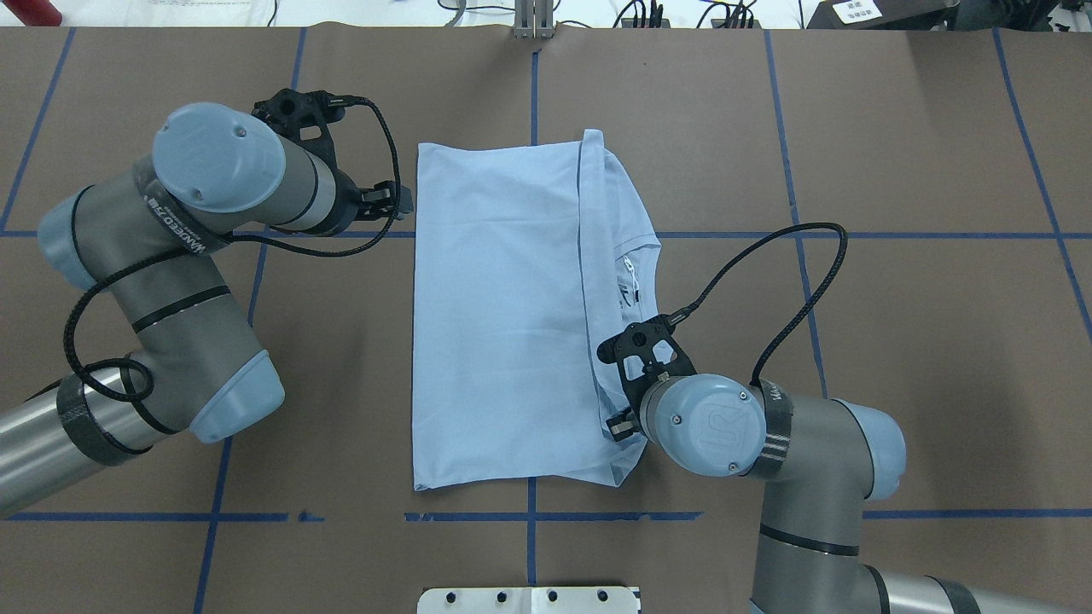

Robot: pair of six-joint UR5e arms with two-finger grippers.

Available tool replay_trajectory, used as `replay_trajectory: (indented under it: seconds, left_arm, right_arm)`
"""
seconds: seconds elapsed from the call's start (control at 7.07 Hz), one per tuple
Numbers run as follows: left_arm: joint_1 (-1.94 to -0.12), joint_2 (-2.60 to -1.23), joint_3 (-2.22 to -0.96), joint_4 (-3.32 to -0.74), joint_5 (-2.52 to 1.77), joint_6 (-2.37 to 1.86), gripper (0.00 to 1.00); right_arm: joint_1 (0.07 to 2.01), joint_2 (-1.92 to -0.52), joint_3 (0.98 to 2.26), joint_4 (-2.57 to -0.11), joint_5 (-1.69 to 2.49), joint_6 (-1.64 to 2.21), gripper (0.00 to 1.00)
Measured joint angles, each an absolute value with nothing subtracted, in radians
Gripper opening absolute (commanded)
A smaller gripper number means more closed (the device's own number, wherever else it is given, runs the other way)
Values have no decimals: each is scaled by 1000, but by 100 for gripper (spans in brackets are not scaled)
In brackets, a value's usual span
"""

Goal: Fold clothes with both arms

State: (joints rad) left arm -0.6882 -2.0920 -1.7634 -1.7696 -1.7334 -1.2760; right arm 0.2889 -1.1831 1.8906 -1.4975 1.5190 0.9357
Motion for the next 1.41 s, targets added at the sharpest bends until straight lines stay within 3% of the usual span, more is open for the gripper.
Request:
replay_trajectory:
  seconds: [0.28,0.42,0.57,0.99,1.41]
  left_arm:
    - [-687,-2090,-1763,-1769,-1733,-1273,100]
    - [-687,-2089,-1762,-1769,-1732,-1272,100]
    - [-687,-2088,-1760,-1769,-1732,-1271,100]
    - [-687,-2088,-1758,-1771,-1732,-1268,100]
    - [-687,-2088,-1754,-1781,-1732,-1266,100]
  right_arm:
    - [292,-1289,1976,-1498,1562,978,0]
    - [293,-1382,2057,-1498,1607,1022,82]
    - [292,-1442,2101,-1497,1634,1057,100]
    - [290,-1449,2111,-1487,1637,1111,100]
    - [352,-1234,1981,-1489,1626,1108,98]
